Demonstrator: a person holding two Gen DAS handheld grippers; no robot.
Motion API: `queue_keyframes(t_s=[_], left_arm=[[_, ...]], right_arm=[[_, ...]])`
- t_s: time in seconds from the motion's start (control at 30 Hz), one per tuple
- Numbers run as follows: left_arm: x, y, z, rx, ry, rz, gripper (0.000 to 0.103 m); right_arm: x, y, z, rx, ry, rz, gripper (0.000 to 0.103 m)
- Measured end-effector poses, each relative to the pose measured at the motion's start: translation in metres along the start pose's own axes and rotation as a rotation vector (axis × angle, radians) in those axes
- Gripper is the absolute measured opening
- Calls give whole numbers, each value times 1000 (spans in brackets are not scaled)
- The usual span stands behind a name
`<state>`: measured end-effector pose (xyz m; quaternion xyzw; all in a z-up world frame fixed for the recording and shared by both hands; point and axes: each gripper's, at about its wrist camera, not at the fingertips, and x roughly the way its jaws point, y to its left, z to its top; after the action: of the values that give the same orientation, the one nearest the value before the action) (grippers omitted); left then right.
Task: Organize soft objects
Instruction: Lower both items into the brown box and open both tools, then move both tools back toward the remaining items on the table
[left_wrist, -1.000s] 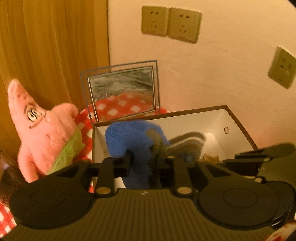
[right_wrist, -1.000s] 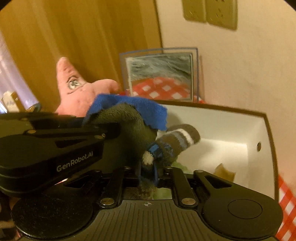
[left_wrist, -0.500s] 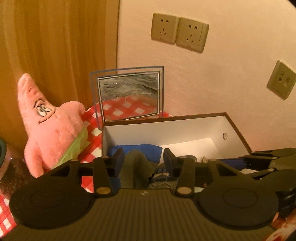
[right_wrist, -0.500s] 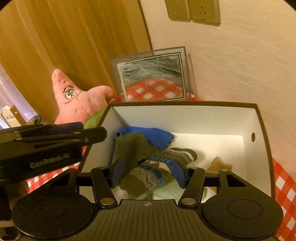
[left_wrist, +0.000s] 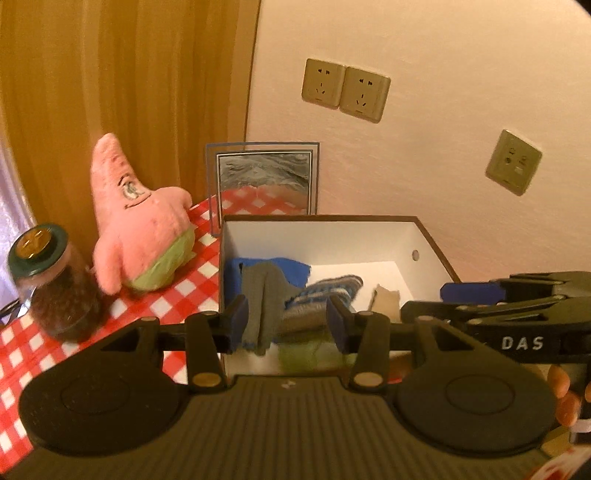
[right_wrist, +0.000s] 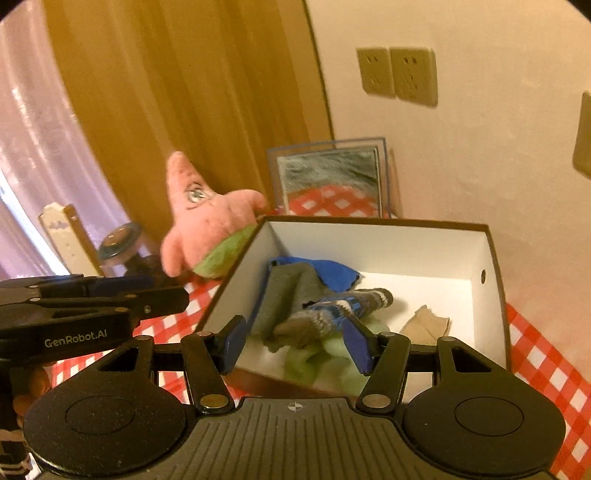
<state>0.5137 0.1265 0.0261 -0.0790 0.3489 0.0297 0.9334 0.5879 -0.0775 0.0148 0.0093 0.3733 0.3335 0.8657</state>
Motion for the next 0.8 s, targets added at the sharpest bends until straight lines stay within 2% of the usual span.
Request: queue_keyframes(t_s=[0.2, 0.37, 0.8], left_arm=[[-45, -4, -29, -12, -26, 29, 43], [-73, -5, -51, -22, -33, 54, 43], [-122, -8, -109, -50, -33, 132, 43]], right_arm=[[-46, 20, -27, -61, -73, 36, 58], [-73, 34, -51, -102, -98, 69, 58], [-99, 54, -120, -126, -72, 117, 58]])
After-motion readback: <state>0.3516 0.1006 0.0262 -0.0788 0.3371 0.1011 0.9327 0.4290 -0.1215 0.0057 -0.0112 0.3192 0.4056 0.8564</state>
